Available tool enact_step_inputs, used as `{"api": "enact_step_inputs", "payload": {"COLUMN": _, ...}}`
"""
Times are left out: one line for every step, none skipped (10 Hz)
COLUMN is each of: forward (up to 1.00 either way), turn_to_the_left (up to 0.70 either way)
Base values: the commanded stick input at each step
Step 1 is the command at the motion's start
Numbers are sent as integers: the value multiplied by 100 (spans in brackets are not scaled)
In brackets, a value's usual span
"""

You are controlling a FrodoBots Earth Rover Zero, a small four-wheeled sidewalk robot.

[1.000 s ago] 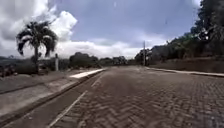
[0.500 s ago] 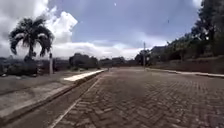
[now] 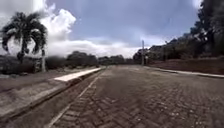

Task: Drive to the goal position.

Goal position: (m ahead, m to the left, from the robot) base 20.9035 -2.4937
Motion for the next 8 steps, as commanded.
{"api": "enact_step_inputs", "payload": {"forward": 100, "turn_to_the_left": 0}}
{"api": "enact_step_inputs", "payload": {"forward": 100, "turn_to_the_left": 0}}
{"api": "enact_step_inputs", "payload": {"forward": 100, "turn_to_the_left": 0}}
{"api": "enact_step_inputs", "payload": {"forward": 100, "turn_to_the_left": 0}}
{"api": "enact_step_inputs", "payload": {"forward": 100, "turn_to_the_left": 0}}
{"api": "enact_step_inputs", "payload": {"forward": 100, "turn_to_the_left": 0}}
{"api": "enact_step_inputs", "payload": {"forward": 100, "turn_to_the_left": 0}}
{"api": "enact_step_inputs", "payload": {"forward": 100, "turn_to_the_left": 0}}
